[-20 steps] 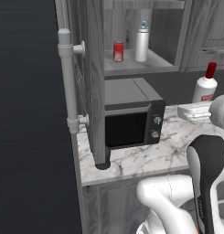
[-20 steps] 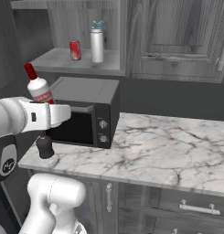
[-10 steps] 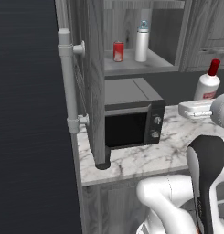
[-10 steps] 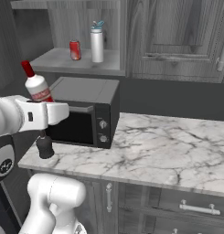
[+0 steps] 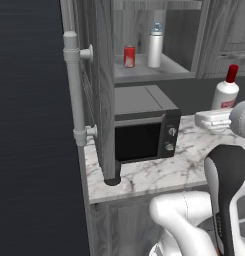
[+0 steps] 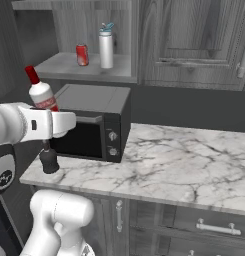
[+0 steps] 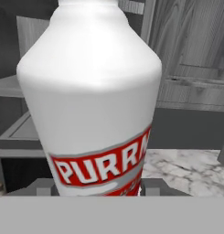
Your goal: Sort all alcoholic drinks to one cabinet, and non-alcoholic drinks to the other.
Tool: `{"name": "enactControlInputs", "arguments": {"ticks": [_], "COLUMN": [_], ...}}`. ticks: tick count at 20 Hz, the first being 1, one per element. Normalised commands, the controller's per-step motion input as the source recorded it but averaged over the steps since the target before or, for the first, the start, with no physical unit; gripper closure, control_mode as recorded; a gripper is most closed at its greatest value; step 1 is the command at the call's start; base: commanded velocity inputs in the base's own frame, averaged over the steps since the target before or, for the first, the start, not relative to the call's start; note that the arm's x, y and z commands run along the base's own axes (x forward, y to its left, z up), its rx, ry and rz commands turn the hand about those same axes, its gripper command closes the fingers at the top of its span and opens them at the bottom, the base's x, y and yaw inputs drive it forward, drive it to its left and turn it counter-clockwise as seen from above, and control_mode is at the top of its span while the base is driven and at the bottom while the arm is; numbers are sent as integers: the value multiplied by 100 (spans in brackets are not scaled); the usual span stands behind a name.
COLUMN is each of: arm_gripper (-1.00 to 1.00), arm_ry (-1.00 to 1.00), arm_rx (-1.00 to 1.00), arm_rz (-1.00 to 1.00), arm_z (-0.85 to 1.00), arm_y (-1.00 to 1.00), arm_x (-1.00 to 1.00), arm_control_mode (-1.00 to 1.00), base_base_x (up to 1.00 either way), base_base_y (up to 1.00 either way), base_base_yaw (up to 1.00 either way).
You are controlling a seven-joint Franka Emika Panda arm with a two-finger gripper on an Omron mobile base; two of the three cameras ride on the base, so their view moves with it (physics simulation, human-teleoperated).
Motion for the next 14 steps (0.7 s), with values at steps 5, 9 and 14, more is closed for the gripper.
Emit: {"name": "enactControlInputs", "arguments": {"ticks": [5,9,14], "arm_gripper": [100,100,100], "arm_ry": [1,0,0], "arm_rx": [0,0,0], "arm_rz": [0,0,0], "arm_z": [0,0,0], "arm_y": [0,0,0], "arm_x": [0,0,0], "arm_control_mode": [100,100,100], "base_base_x": [0,-3,-24], "base_base_y": [0,0,-1], "base_base_yaw": [0,0,0]}}
